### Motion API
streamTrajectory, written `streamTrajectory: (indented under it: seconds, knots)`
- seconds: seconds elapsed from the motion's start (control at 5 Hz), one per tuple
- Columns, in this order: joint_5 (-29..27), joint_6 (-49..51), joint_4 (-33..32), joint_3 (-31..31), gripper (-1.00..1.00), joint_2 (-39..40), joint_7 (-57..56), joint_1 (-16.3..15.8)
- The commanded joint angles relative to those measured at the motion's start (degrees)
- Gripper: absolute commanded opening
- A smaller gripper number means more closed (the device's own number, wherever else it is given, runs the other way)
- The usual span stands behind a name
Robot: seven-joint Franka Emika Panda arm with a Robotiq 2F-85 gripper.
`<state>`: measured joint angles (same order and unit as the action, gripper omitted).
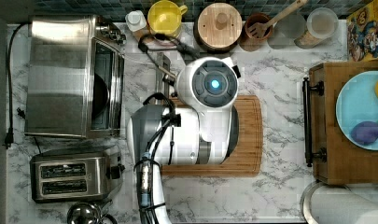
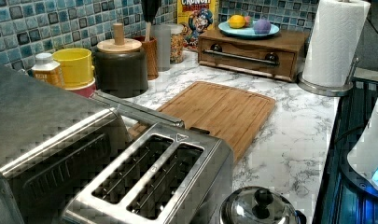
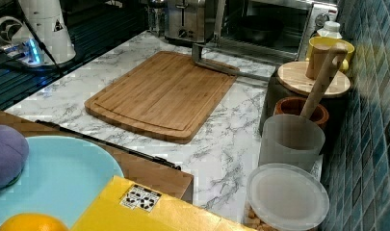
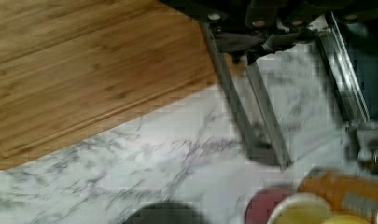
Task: Close the oven.
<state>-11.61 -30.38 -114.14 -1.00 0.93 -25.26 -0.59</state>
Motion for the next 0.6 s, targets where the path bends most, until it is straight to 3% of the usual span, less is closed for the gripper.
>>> streamTrajectory:
  seconds: [0.2,0.6]
  knots:
    - [-25.49,-4.04,-14.07,5.87,-1.0,-0.09,-34.59,6.42]
    - [-38.65,-4.78,-13.39,7.34,-1.0,4.02,-51.46,4.84]
